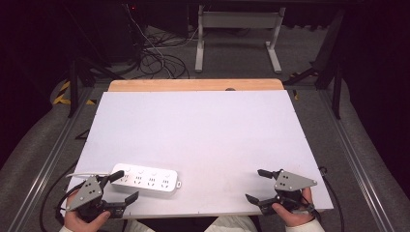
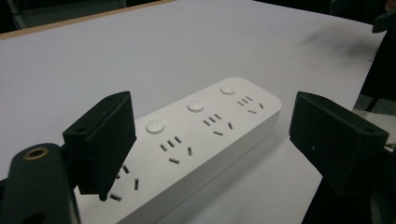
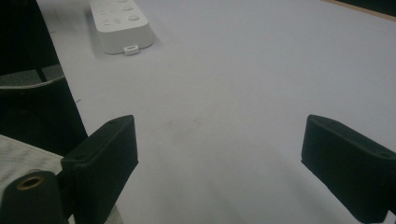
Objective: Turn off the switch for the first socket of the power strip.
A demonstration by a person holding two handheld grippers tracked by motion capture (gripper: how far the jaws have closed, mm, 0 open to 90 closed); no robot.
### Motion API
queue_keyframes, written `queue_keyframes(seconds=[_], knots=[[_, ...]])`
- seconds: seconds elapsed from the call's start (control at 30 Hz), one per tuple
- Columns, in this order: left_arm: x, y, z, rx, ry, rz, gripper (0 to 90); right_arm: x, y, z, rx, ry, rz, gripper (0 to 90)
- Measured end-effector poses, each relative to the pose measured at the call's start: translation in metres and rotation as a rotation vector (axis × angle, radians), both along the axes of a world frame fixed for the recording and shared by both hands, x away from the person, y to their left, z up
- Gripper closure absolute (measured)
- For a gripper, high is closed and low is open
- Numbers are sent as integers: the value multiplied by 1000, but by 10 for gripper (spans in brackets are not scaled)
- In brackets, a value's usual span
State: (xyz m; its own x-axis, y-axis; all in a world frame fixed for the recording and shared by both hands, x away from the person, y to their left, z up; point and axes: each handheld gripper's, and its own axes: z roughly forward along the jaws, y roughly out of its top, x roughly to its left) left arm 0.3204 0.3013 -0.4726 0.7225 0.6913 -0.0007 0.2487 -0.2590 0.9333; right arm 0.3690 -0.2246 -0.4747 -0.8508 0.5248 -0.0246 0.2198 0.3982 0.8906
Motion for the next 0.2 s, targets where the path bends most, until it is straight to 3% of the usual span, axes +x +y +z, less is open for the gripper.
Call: queue_keyframes(seconds=[0.2], knots=[[0, 0, 1, 5, -1, 4, 148, 0, 0, 0, -2, 0, 1, 110]])
